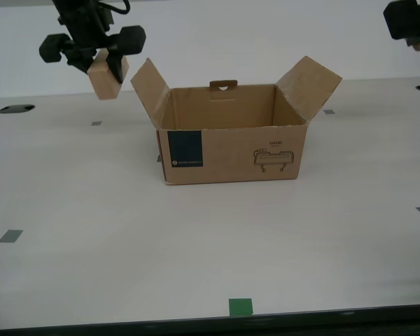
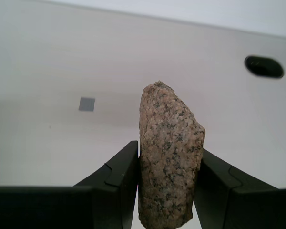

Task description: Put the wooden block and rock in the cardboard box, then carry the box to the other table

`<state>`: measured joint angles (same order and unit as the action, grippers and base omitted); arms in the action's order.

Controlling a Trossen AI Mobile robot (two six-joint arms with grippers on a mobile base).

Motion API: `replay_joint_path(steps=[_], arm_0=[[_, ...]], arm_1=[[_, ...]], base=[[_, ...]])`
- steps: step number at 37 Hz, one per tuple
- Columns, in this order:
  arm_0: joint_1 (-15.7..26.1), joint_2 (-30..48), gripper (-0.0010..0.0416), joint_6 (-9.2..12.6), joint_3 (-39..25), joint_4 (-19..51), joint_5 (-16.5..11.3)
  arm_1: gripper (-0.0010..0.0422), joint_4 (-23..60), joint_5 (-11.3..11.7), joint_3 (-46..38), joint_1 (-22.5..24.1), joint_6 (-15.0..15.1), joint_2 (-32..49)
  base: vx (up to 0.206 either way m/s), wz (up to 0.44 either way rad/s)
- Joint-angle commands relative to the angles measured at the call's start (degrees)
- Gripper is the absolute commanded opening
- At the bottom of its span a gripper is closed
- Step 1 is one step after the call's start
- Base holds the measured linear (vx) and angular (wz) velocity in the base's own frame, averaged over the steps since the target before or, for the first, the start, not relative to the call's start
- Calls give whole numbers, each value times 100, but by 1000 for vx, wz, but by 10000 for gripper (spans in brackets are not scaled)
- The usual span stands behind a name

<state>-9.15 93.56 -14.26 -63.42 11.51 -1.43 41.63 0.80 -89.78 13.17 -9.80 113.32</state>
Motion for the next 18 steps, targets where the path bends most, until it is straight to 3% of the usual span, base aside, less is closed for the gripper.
replay_joint_path(steps=[1,5,10,13,15,18], arm_0=[[22,-306,-1,37,-4,11,-7],[59,-549,-1,168,-4,63,-205],[175,-743,-1,216,-4,114,-232],[286,-850,-1,271,-4,120,-481],[376,-918,-1,369,-4,120,-673],[553,-1001,-1,398,-4,157,-734]], arm_1=[[-1,17,11,-9,4,42,-262],[-1,35,7,-9,17,48,-520],[-1,44,4,-9,55,48,-813],[-1,46,0,-9,92,68,-979],[-1,46,-81,-9,129,79,-1082],[-1,37,-389,-9,199,76,-1226]], base=[[0,0],[0,0],[0,0],[0,0],[0,0],[0,0]])
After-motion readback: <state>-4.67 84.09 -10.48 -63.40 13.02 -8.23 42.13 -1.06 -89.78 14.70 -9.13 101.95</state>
